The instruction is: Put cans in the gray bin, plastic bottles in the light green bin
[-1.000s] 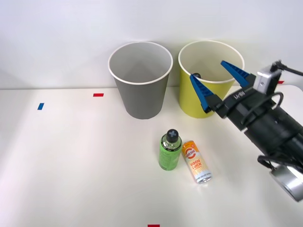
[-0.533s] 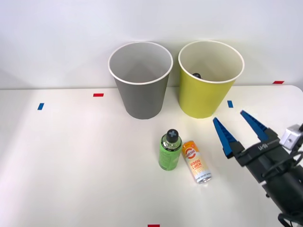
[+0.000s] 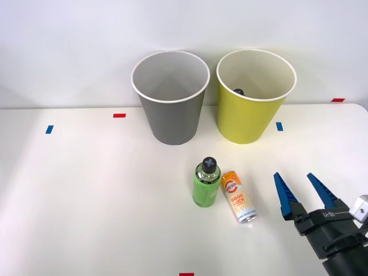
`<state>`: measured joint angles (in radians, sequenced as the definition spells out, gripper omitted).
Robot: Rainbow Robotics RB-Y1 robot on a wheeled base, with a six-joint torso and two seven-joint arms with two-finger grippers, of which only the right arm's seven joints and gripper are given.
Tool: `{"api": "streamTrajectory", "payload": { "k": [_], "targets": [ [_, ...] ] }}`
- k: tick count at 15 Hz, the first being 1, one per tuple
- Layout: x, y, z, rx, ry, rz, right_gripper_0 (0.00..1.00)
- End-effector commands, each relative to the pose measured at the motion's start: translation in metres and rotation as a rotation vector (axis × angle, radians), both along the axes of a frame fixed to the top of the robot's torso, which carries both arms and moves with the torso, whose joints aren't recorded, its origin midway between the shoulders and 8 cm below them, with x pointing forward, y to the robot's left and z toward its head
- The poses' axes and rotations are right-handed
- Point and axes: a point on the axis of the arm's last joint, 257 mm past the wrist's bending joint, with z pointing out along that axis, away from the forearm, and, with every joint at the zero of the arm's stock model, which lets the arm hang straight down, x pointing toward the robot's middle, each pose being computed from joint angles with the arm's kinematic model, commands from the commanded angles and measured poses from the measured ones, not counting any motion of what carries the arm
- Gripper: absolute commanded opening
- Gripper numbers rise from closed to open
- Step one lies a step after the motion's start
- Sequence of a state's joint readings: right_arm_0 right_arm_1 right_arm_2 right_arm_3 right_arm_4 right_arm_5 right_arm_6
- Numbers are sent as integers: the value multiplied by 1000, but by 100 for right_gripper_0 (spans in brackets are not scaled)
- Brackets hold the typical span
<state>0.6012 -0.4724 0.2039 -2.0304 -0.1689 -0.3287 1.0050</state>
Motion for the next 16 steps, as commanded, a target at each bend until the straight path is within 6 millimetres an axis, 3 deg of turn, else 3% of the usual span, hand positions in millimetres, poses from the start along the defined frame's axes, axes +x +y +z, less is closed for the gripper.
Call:
{"api": "streamTrajectory", "payload": {
  "k": [1, 5, 8, 13, 16],
  "targets": [
    [-11, -2, -5, 8, -6, -43, 100],
    [-20, -12, -18, 19, 12, -109, 100],
    [-16, -22, -27, -93, -35, -184, 100],
    [-27, -6, -48, -65, -65, -155, 100],
    [-45, -6, -73, -241, -84, -164, 100]
  ]
}}
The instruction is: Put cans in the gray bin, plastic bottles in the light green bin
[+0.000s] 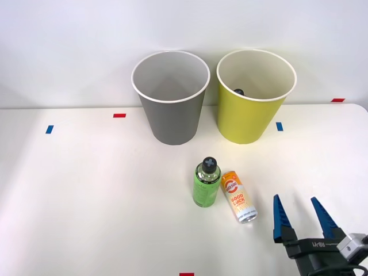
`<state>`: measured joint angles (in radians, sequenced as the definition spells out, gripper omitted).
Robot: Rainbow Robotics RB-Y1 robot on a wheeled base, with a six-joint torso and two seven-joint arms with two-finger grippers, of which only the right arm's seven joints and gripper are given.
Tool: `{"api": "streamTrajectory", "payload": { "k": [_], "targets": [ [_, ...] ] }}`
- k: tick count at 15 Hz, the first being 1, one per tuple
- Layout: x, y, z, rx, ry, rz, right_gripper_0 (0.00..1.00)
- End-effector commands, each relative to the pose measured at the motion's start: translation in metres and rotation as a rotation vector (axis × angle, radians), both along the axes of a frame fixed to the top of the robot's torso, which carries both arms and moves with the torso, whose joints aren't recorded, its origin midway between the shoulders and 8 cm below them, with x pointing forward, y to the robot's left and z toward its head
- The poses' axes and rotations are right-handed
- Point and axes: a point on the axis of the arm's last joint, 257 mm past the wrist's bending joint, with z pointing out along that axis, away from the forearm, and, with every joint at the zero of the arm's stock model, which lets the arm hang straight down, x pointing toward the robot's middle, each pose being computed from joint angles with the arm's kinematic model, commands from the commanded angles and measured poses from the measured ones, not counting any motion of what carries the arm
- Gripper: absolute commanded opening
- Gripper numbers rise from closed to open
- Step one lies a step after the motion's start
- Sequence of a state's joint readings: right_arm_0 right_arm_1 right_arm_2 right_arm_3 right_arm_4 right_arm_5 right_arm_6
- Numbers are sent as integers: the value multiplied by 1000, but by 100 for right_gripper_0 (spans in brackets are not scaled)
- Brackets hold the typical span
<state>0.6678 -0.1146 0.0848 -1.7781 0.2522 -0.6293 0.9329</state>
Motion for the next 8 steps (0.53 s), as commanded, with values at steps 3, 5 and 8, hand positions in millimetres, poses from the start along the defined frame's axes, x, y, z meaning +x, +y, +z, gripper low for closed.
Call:
{"api": "streamTrajectory", "payload": {
  "k": [3, 5, 8],
  "targets": [
    [-35, 4, -42, -206, 56, -16, 100],
    [-50, 5, -37, -169, 36, -9, 100],
    [-68, -4, -27, -143, 1, -25, 100]
  ]
}}
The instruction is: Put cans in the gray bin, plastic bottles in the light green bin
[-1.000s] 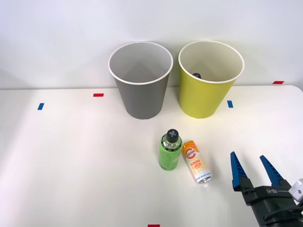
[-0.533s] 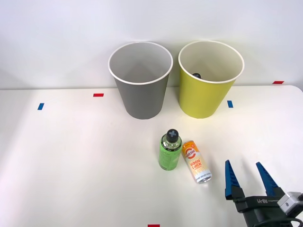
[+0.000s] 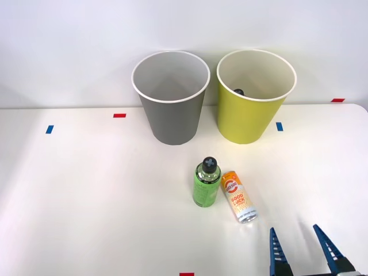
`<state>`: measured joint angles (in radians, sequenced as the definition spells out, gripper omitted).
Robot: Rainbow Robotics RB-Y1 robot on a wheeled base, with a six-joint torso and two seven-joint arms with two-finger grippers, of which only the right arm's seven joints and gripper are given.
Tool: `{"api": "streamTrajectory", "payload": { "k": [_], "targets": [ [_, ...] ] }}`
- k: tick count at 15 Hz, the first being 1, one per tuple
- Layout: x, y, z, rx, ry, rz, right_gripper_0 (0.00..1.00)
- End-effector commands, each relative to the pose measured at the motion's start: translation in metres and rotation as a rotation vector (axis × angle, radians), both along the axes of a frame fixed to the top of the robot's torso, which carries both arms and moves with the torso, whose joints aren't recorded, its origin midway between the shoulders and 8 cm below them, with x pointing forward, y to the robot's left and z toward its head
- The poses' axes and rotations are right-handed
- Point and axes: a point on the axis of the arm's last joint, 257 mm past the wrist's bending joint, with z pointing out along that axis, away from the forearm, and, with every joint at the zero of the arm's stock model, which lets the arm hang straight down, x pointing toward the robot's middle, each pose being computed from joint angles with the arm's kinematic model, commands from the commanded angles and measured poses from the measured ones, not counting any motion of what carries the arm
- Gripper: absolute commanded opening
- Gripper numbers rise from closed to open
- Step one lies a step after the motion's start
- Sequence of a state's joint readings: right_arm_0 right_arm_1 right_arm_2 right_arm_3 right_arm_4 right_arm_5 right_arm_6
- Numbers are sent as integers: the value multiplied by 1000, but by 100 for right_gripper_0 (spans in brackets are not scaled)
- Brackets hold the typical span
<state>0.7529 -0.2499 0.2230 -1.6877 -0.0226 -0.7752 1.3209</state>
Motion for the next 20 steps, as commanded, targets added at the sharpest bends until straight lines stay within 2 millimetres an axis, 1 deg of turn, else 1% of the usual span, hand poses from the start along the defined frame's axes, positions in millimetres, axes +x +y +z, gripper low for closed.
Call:
{"api": "streamTrajectory", "payload": {
  "k": [1, 2, 4, 6, 8, 20],
  "targets": [
    [-20, -7, 5, 5, -20, -14, 100],
    [-24, -7, 3, 4, -14, -24, 100],
    [-34, -4, -6, -13, 19, -35, 100],
    [-40, 4, -15, -10, 52, -27, 100],
    [-40, 8, -15, -11, 54, -22, 100],
    [-43, 6, -17, -30, 60, -31, 100]
  ]
}}
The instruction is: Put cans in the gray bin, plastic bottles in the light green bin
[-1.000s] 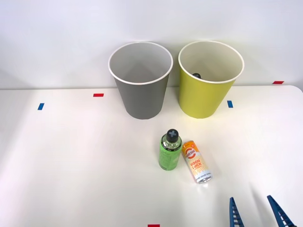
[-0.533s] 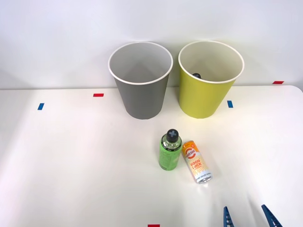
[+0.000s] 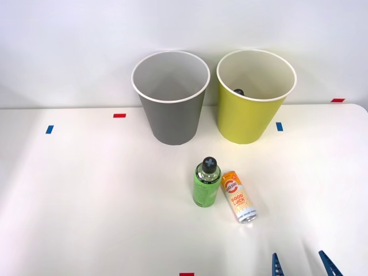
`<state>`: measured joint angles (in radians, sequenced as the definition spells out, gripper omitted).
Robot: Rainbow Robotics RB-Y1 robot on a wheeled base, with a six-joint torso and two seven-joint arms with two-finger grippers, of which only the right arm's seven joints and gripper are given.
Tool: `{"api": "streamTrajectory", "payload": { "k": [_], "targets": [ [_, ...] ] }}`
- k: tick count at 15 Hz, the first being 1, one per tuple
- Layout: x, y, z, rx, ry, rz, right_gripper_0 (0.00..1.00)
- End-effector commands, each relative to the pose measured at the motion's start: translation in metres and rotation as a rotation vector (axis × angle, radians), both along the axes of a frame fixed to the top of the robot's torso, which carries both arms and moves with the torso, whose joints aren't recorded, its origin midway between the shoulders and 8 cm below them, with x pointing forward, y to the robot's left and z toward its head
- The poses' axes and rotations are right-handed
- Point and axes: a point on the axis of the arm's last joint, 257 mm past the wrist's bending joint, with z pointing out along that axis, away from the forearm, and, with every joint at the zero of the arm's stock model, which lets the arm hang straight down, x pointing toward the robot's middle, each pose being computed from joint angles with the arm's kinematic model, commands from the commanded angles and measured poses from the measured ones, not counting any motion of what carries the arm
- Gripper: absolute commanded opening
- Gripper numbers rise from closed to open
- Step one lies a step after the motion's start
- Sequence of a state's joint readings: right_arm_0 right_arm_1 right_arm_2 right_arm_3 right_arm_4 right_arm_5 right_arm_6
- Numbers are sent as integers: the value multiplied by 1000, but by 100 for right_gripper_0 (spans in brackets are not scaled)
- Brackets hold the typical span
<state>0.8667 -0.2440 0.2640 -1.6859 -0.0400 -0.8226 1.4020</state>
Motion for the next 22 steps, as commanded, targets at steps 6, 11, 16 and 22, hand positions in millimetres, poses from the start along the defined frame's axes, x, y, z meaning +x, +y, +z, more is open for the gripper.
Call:
{"api": "streamTrajectory", "payload": {
  "k": [6, 11, 16, 22],
  "targets": [
    [0, 0, 0, 0, 0, 0, 100],
    [0, 0, 0, 0, 0, 0, 100],
    [0, 0, 0, 0, 0, 0, 100],
    [0, 0, 0, 0, 0, 0, 100]
  ]
}}
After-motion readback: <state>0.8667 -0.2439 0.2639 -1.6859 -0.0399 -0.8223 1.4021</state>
